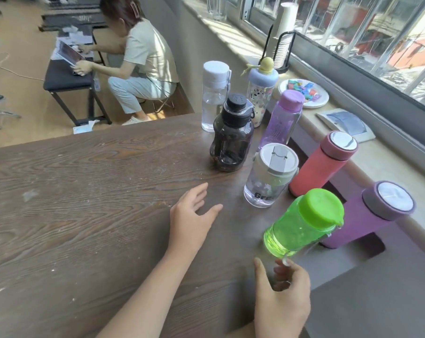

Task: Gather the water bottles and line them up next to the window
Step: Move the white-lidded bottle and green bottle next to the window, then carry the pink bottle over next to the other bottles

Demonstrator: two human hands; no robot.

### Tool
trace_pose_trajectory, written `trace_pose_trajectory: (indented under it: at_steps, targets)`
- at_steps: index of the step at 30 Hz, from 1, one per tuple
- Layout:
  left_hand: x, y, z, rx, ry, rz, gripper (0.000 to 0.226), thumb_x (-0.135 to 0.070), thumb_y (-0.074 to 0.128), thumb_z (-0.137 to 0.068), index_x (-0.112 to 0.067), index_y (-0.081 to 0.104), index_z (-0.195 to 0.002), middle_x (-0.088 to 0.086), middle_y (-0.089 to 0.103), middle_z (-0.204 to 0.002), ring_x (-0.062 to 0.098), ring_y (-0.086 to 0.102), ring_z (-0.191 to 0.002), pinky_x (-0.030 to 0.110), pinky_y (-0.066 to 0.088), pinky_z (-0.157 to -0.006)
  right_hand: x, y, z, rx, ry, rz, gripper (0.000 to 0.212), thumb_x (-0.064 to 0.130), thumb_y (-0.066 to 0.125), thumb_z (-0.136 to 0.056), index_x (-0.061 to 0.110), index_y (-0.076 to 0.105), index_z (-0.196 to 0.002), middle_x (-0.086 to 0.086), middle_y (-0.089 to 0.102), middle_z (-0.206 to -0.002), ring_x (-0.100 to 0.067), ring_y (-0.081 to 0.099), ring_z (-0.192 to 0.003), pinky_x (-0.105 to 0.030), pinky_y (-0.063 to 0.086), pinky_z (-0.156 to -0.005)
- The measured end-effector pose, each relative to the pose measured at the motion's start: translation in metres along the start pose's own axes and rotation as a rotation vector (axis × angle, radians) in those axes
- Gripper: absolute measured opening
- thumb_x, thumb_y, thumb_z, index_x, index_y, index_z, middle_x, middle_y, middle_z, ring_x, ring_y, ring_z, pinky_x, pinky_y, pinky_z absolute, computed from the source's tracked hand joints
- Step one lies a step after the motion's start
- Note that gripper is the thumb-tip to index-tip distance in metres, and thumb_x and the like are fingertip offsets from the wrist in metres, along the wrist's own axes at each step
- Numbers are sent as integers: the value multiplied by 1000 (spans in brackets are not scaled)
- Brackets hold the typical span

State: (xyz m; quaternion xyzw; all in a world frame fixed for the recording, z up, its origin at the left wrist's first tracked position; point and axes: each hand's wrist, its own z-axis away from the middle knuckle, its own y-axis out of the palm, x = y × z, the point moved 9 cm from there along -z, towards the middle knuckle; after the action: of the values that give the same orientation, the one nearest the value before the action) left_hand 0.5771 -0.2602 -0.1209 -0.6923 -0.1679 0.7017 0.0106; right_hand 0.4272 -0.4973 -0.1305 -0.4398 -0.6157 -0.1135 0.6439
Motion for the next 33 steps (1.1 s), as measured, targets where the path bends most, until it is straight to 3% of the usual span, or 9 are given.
trace_pose_trajectory:
  at_steps: [2,4,10,14,17,19,21,28,33]
  targets:
    - [2,-42,3,-100,2,-26,53,-8,92,-81,-23,74,-129,3,79,-122,9,76,-113,27,62,-97,18,20,11,61,-37,-30,48,12,96,-69,34,61,-94,0,67,-86,-23,57,-67,-15,45,-70]
    - [6,-87,8,-182,-13,-38,49,-12,91,-82,-40,72,-117,-3,79,-115,5,76,-105,27,63,-90,43,47,24,167,-91,-89,45,12,93,-73,35,64,-99,4,68,-91,-21,61,-75,-22,47,-74]
    - [37,-222,40,-371,-96,-8,48,-14,91,-81,-48,73,-109,-16,79,-113,5,78,-96,28,63,-84,116,140,86,529,-189,-183,49,14,91,-78,27,65,-117,15,69,-112,-8,67,-95,-11,47,-83]
    - [66,-311,81,-499,-163,1,47,-15,92,-81,-48,74,-108,-17,80,-113,6,78,-93,22,60,-83,151,210,161,840,-222,-186,53,26,89,-81,32,62,-127,26,63,-123,6,59,-111,-2,41,-88]
    - [84,-372,121,-590,-201,-29,44,-19,93,-80,-47,75,-109,-21,81,-112,2,78,-92,11,56,-78,179,253,224,1018,-257,-176,55,30,89,-81,32,62,-129,29,62,-127,9,57,-115,-12,46,-96]
    - [94,-407,149,-651,-215,-33,47,-16,93,-79,-48,76,-109,-21,81,-112,2,79,-95,17,59,-81,197,277,269,1121,-304,-169,56,31,89,-81,34,61,-128,30,60,-127,7,58,-117,-13,46,-97]
    - [105,-440,176,-718,-239,-40,50,-10,93,-79,-44,76,-111,-15,82,-111,4,80,-98,23,63,-83,214,296,314,1216,-352,-159,56,30,89,-80,39,58,-127,32,59,-126,7,58,-118,-4,42,-91]
    - [138,-527,264,-953,-328,-73,52,2,94,-74,-32,78,-111,-1,84,-108,3,80,-93,9,58,-78,258,330,474,1574,-512,-152,62,30,88,-81,25,60,-136,21,62,-132,7,55,-123,-7,39,-100]
    - [152,-569,330,-1184,-370,-131,42,-1,92,-77,-39,77,-83,-8,82,-86,6,77,-76,31,63,-76,266,332,564,1824,-621,-145,72,32,90,-79,25,56,-142,22,58,-131,12,54,-117,3,33,-93]
